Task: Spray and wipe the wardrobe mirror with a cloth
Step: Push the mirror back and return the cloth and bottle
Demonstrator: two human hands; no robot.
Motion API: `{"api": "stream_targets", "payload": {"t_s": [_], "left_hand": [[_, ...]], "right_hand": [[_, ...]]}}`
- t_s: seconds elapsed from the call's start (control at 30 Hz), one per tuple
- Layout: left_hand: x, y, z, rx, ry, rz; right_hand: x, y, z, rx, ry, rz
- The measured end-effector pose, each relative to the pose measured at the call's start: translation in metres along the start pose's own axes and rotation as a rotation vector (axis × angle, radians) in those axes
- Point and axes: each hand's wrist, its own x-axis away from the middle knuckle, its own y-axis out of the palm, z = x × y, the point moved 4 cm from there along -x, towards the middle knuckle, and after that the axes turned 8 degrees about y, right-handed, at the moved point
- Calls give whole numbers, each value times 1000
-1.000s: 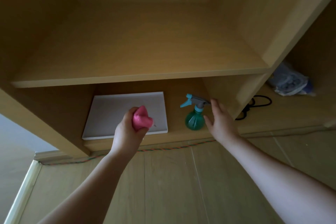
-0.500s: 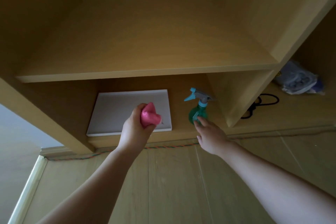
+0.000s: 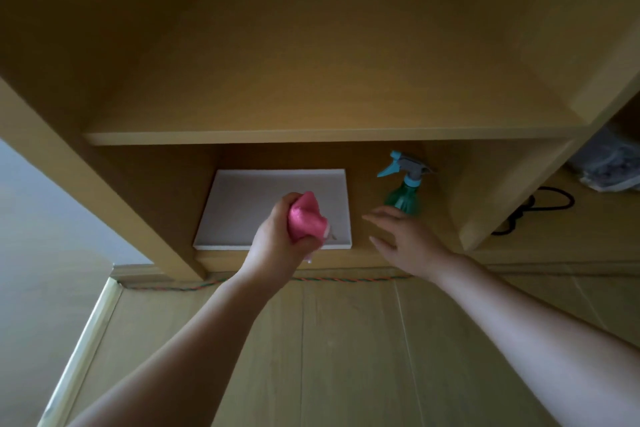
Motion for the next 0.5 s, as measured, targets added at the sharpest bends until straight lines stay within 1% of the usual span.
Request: {"api": "stream_targets", "payload": {"t_s": [0.03,0.1,0.17,0.27,0.33,0.43,0.5], "left_hand": [[1,-1,2,17,-6,-20],[2,-4,6,56,-11,-55],[5,-7,11,76,-20,-98],[10,-11,16,58,-36,-170],[13,-15,17,123,-53,-180],[15,-25,11,278,-115,-145],[17,-33,8,300,-122,-93]], "right_hand": [[6,-2,-20,-107,-93,33],[16,-4,-60,-246,-237,18],[20,-3,-89,-339,-285,-15],[21,-6,-108,-534,-203,22],[20,-6,-111,-634,-142,13],[16,-8,-107,-651,-37,26],[16,-4,-104,-675,30,17]]}}
